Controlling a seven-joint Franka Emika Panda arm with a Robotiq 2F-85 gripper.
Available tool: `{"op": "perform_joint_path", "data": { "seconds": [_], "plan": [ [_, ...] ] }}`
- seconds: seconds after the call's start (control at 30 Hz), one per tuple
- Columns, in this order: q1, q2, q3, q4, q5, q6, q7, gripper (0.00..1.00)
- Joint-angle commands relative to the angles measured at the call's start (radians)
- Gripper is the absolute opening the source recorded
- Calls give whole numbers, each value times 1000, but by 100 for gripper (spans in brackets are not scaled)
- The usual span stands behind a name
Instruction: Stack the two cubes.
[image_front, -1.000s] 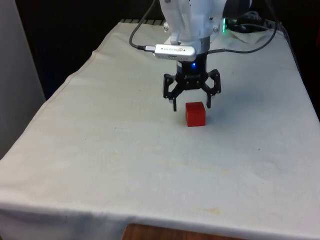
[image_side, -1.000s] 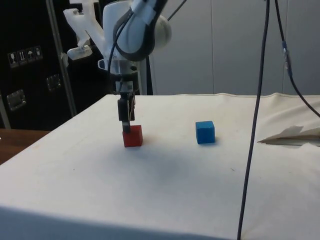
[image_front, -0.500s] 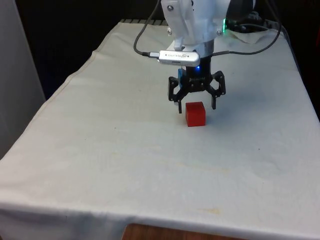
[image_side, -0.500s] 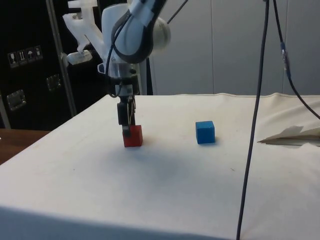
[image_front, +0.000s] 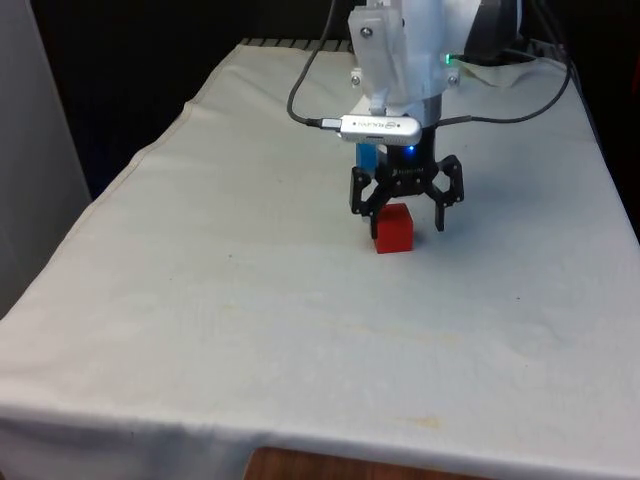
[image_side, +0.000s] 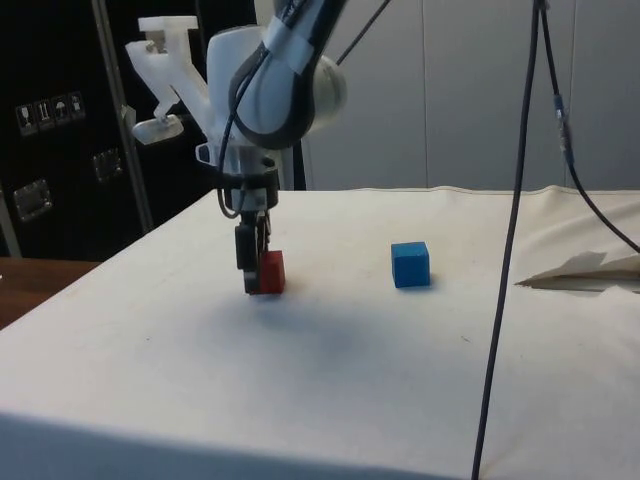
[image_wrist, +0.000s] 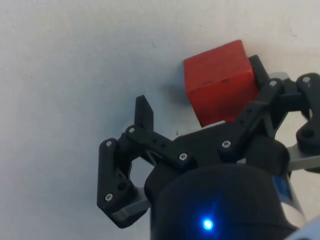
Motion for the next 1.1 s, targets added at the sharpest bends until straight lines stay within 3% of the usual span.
{"op": "perform_joint_path", "data": {
  "seconds": [0.0,1.07],
  "plan": [
    [1,0,1,-4,2,13,3,100],
    [1,0,0,-12,0,7,0,100]
  ]
}}
